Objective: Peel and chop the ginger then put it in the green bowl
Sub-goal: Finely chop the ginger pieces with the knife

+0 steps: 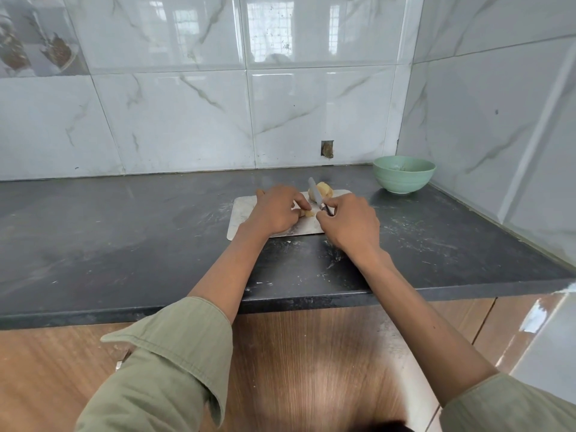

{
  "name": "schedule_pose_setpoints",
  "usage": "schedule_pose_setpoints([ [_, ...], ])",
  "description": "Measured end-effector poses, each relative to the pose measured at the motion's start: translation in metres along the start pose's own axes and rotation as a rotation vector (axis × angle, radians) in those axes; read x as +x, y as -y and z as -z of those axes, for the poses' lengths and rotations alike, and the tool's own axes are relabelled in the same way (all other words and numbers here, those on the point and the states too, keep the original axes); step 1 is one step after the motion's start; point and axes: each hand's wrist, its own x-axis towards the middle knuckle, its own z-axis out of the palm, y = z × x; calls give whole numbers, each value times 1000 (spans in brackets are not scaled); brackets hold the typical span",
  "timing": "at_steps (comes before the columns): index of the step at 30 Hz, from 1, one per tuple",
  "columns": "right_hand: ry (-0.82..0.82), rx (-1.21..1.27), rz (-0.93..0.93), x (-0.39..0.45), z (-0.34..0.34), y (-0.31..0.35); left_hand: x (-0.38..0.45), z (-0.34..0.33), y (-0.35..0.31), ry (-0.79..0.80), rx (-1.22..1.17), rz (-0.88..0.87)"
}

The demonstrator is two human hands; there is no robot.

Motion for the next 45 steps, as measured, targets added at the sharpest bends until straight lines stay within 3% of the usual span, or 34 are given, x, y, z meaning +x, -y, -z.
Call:
schedule_pose_setpoints([
  [9,46,-49,-29,4,-5,-4,0,2,-4,-63,2,80],
  [20,96,-68,30,2,-6,-3,1,4,-2,-7,-116,73],
  [35,79,-62,85,3,-10,-5,-1,3,-12,-63,24,144],
  [45,177,-194,161,12,-16,-2,-3,4,-10,-54,39,103],
])
